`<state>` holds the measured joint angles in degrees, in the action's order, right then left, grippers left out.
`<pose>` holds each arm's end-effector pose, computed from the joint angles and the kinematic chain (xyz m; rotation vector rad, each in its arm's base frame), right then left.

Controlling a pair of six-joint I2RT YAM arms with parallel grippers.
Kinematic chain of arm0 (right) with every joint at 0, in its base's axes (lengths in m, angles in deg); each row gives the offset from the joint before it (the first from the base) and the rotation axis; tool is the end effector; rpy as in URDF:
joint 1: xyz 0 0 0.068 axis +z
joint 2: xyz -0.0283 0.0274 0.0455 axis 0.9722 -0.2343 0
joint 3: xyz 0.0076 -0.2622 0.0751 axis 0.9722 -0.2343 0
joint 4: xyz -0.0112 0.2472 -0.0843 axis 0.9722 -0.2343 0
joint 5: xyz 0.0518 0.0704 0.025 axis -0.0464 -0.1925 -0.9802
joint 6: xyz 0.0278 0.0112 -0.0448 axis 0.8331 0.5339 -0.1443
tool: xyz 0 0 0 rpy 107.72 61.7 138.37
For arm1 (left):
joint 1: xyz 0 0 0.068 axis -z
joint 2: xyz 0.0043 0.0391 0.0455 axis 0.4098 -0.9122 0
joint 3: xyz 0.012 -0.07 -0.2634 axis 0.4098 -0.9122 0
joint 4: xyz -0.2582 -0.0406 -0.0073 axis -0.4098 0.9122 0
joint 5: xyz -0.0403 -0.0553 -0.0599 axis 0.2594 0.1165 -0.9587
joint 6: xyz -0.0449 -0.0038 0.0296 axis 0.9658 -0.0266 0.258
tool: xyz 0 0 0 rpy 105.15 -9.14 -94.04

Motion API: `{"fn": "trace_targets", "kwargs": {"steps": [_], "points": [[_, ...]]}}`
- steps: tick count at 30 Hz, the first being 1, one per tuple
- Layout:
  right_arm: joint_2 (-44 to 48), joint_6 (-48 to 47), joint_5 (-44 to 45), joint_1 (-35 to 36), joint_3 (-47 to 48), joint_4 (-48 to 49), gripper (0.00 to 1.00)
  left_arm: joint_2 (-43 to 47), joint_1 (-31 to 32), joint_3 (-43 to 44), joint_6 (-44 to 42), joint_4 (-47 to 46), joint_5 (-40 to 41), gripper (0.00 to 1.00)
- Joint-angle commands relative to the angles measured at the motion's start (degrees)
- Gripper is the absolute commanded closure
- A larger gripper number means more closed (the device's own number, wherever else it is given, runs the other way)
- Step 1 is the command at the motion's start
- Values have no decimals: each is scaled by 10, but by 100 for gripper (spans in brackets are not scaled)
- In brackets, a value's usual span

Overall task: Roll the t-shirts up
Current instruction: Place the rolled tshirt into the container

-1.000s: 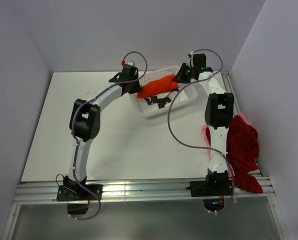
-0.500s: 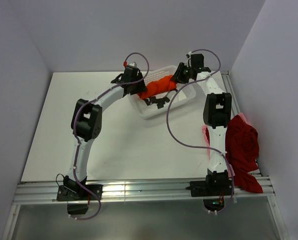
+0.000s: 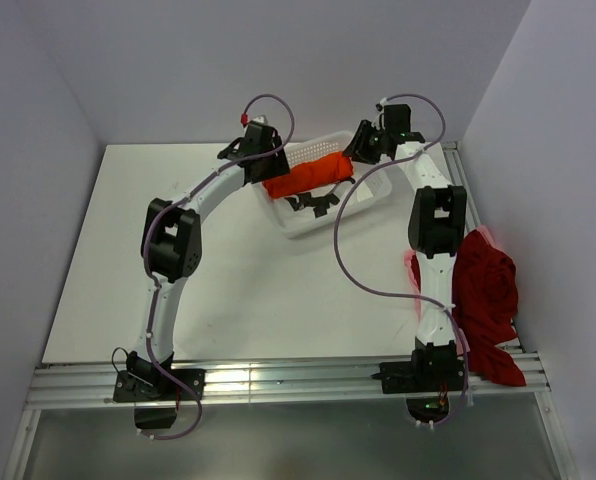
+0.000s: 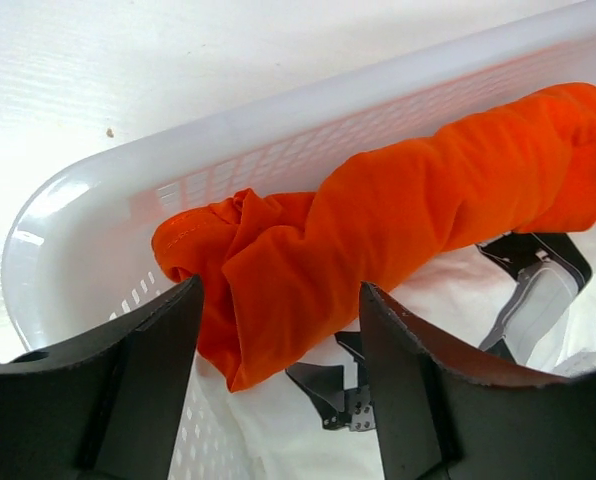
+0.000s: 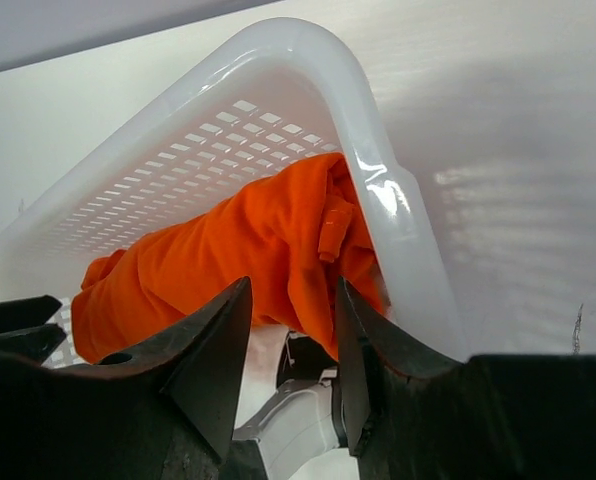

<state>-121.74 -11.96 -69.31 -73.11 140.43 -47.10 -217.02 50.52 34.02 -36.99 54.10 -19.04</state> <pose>0.5488 0.0477 0.2177 0.1470 2.2882 0.7579 0.4749 -0.2310 0.2361 -0.2580 2.3027 -0.4550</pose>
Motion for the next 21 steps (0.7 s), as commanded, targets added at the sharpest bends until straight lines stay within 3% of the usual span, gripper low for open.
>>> {"fn": "trace_targets", "kwargs": {"steps": [1, 5, 13, 21], "points": [[66, -7, -12, 4, -5, 22, 54, 33, 0, 19, -9, 17, 24, 32], [75, -10, -31, 18, -22, 33, 61, 52, 3, -5, -10, -16, -4, 43], [50, 21, -51, 31, -47, 71, 84, 16, 15, 14, 5, -39, -65, 57], [-1, 65, 82, 31, -13, 43, 100, -27, 9, 15, 18, -44, -62, 69]]}}
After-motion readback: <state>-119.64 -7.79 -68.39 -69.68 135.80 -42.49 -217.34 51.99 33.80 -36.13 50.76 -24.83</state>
